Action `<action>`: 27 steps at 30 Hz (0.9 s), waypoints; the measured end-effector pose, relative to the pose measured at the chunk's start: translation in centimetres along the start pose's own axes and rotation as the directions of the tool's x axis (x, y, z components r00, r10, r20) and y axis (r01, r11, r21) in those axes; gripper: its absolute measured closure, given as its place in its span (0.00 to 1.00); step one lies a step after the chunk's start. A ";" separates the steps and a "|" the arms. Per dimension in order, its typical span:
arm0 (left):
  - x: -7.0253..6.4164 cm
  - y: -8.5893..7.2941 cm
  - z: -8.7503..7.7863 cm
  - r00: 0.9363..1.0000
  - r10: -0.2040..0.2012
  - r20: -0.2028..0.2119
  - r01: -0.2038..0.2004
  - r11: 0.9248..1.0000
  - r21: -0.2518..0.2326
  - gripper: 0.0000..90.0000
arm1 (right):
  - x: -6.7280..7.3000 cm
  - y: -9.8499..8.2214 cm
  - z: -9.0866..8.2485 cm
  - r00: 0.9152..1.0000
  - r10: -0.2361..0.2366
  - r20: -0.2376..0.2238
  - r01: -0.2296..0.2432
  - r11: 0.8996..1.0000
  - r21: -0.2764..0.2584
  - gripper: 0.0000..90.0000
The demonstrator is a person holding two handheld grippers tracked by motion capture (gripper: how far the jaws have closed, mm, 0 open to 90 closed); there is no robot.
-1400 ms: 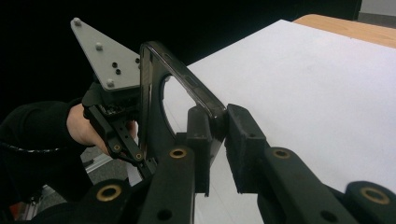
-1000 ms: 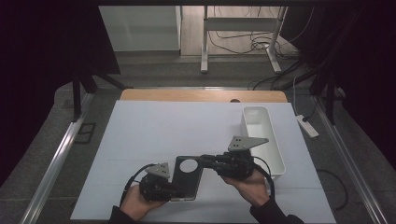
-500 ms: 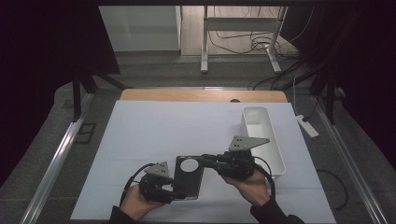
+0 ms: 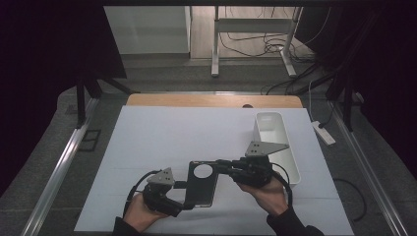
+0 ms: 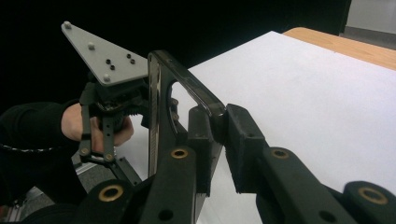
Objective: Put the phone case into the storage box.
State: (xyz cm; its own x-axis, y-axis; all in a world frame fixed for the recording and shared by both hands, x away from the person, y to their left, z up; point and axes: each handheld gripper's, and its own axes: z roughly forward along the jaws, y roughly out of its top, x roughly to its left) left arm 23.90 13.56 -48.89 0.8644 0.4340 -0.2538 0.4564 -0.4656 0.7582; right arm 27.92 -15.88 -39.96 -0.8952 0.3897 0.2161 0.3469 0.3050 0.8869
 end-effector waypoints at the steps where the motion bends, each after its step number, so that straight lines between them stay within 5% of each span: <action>1: 0.0 0.0 -0.2 1.000 -0.001 -0.004 0.001 1.000 -0.003 0.23 | -0.1 0.0 -0.1 1.000 0.000 0.003 0.000 1.000 0.000 0.89; 13: 0.0 -0.6 -2.1 0.997 0.003 -0.072 -0.005 1.000 -0.026 0.09 | -1.1 0.5 -1.2 0.999 0.002 0.041 -0.001 1.000 -0.009 0.89; 27: -0.1 -2.0 -4.2 0.984 0.001 -0.179 -0.010 0.999 -0.050 0.00 | -2.0 1.4 -2.2 0.997 -0.006 0.077 0.006 1.000 -0.002 0.90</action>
State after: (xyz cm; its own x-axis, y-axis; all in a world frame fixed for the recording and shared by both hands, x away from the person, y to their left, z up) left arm 22.03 17.68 -47.88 0.8133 0.5644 -0.1417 0.4365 -0.4307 0.7899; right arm 29.60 -18.18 -38.27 -0.8731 0.4536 0.1789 0.3409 0.3054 0.8891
